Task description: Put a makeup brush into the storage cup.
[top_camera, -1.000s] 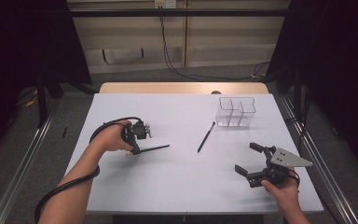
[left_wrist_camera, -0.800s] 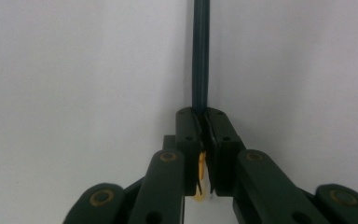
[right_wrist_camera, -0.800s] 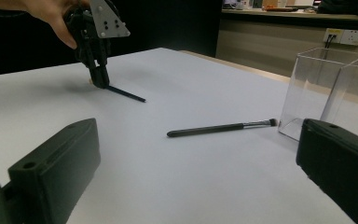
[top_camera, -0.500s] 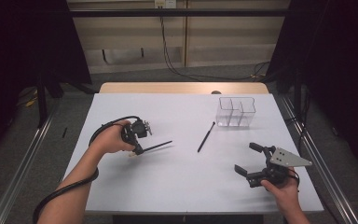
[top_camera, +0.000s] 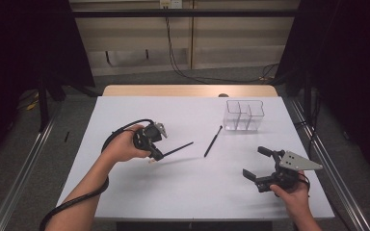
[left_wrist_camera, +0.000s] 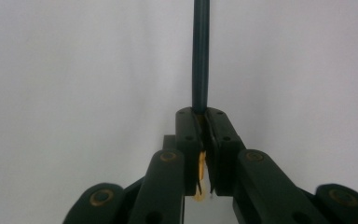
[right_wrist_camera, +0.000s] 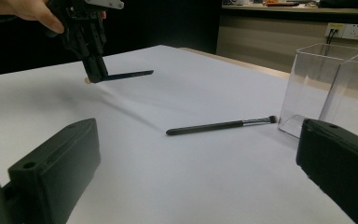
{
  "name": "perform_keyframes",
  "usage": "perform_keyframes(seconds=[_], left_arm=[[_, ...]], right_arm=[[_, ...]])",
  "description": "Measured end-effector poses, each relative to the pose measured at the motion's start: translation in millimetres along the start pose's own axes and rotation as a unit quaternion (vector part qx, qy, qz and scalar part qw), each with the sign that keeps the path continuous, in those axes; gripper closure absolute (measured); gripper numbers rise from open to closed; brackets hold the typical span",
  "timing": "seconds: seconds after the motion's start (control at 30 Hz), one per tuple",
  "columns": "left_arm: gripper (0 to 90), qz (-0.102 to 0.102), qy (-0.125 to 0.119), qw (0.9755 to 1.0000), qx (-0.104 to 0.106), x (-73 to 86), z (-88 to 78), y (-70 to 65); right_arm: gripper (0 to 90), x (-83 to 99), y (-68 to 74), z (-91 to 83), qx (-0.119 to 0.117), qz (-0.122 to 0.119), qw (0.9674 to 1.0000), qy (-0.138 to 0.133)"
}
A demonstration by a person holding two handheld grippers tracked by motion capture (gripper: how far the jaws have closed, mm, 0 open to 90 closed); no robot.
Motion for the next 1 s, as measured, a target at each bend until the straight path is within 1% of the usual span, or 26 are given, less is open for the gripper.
perform_keyframes(seconds=[0.03,0.1,0.17,0.2,0.23,0.3,0.37,0.4,0.43,0.53,0.57,0.6,0.63,0.67,0.73,0.77,0.8,0.87,0.9,1.0], left_arm=[[84.5,0.004,-0.001,1.0,0.0,-1.8,0.6,-1.7],[84.6,0.011,-0.013,0.9998,0.005,-8.0,3.5,-7.7],[84.5,0.011,-0.016,0.9998,0.008,-9.9,4.1,-9.2],[84.5,0.015,-0.018,0.9997,0.012,-13.0,5.4,-12.2],[84.5,0.015,-0.018,0.9997,0.012,-13.0,5.4,-12.2],[84.5,0.017,-0.029,0.9994,0.011,-16.9,7.0,-16.5],[84.5,0.018,-0.032,0.9992,0.012,-18.4,6.9,-18.1],[84.5,0.021,-0.037,0.999,0.016,-19.7,7.2,-19.1],[84.5,0.02,-0.042,0.9988,0.015,-20.6,7.8,-20.5],[84.6,0.029,-0.05,0.9981,0.022,-25.0,10.2,-23.6],[84.5,0.033,-0.056,0.9975,0.026,-28.8,12.9,-25.8],[84.6,0.038,-0.055,0.9974,0.028,-31.0,14.2,-26.6],[84.5,0.038,-0.055,0.9974,0.028,-31.0,14.2,-26.6],[84.5,0.038,-0.057,0.9972,0.032,-36.5,16.8,-29.3],[84.5,0.037,-0.058,0.9971,0.034,-37.5,17.2,-29.9],[84.5,0.043,-0.056,0.997,0.033,-39.9,17.9,-30.1],[84.6,0.042,-0.056,0.997,0.032,-41.5,18.7,-30.7],[84.5,0.047,-0.053,0.9969,0.035,-43.8,20.1,-30.7],[84.5,0.045,-0.054,0.9969,0.034,-44.7,20.8,-31.2],[84.5,0.049,-0.052,0.9968,0.036,-47.0,22.2,-32.0]], right_arm=[[0.0,0.0,0.0,0.0,0.0,0.0,1.0,0.0],[0.0,0.1,-0.4,0.6,0.003,-0.001,1.0,0.007],[0.0,0.0,-0.2,1.0,0.001,0.0,1.0,0.008],[0.0,0.0,-0.1,1.3,0.001,-0.001,1.0,0.009],[0.0,0.0,-0.1,1.3,0.001,-0.001,1.0,0.009],[0.0,-0.6,0.4,2.0,-0.001,0.0,0.9999,0.011],[0.0,-0.9,0.6,2.1,0.001,-0.001,0.9999,0.011],[0.0,-1.9,1.0,2.4,0.002,0.003,0.9999,0.011],[0.0,-1.9,1.0,2.4,0.002,0.003,0.9999,0.011],[0.0,-4.0,1.0,3.5,0.003,0.005,1.0,0.007],[0.0,-4.3,0.9,4.0,0.003,0.006,1.0,0.007],[0.0,-4.5,0.8,4.7,0.003,0.008,0.9999,0.009],[0.0,-4.5,0.5,5.3,0.003,0.009,0.9999,0.009],[0.0,-4.6,0.4,5.8,0.002,0.011,0.9999,0.01],[0.0,-4.7,0.2,6.4,0.003,0.012,0.9999,0.011],[0.0,-4.8,0.1,6.6,0.003,0.012,0.9999,0.011],[0.0,-5.2,-0.2,6.9,0.002,0.012,0.9999,0.012],[0.0,-6.1,-0.7,7.8,0.0,0.014,0.9998,0.016],[0.0,-6.1,-0.7,7.8,0.0,0.014,0.9998,0.016],[0.0,-6.9,-1.8,9.8,-0.003,0.017,0.9995,0.025]])
Point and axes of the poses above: each handheld gripper's, and its own axes: z roughly forward along the jaws, x roughly out of its underside, y roughly to its left, the point moved 1 cm from there along z, roughly forward along the jaws, and after that the axes turned 1 degree about x, right-handed, at the moved point
